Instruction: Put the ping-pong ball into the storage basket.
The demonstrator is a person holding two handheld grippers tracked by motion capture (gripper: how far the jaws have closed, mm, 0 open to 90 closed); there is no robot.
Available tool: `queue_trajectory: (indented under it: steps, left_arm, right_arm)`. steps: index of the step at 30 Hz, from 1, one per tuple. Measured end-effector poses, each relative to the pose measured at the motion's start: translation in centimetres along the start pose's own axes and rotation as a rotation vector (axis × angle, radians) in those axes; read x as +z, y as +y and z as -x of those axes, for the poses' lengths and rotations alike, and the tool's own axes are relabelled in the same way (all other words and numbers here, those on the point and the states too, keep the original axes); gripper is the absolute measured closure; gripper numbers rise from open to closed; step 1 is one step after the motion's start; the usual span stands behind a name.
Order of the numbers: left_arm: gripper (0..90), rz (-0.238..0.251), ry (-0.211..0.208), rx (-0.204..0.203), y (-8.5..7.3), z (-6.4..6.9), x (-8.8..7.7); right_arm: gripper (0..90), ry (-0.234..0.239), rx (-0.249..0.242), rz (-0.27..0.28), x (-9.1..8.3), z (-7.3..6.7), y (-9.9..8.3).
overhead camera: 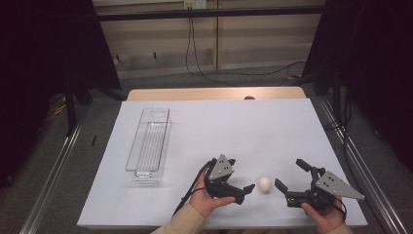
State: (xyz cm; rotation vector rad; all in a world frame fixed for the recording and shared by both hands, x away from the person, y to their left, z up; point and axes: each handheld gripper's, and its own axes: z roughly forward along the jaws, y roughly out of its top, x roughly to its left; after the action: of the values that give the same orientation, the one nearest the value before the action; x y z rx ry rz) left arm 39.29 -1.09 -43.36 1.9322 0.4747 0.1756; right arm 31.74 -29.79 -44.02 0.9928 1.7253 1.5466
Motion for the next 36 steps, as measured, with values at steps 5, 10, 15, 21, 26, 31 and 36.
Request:
queue_trajectory:
  steps: [5, 10, 15, 21, 26, 31, 36]
  left_arm:
    - [2.3, 0.006, -0.003, 0.000, 0.0, 0.1, 0.3]
    - [2.3, -0.012, -0.001, 0.004, 0.1, 0.3, 0.6]
    - [2.3, -0.010, -0.015, 0.010, 0.3, 0.6, 1.1]
    - [2.4, -0.030, -0.018, 0.007, 0.5, 0.8, 1.6]
    - [2.2, -0.036, -0.028, 0.011, 0.7, 1.0, 1.9]
    - [2.1, -0.050, -0.026, 0.010, 0.8, 1.0, 2.2]
    - [2.2, -0.064, -0.037, 0.012, 0.8, 1.2, 2.5]
  right_arm:
    - [1.1, -0.001, 0.002, -0.003, 0.0, 0.0, 0.0]
    - [1.1, 0.004, -0.001, -0.001, 0.1, 0.0, 0.0]
    - [1.1, 0.002, -0.002, 0.000, 0.1, 0.0, 0.0]
    - [1.1, 0.000, 0.000, -0.001, 0.0, 0.0, 0.0]
    - [1.1, -0.003, 0.006, 0.001, 0.0, 0.0, 0.0]
    - [1.1, 0.003, 0.001, 0.001, -0.1, 0.1, 0.0]
    - [1.2, 0.003, -0.001, 0.003, 0.0, 0.1, 0.1]
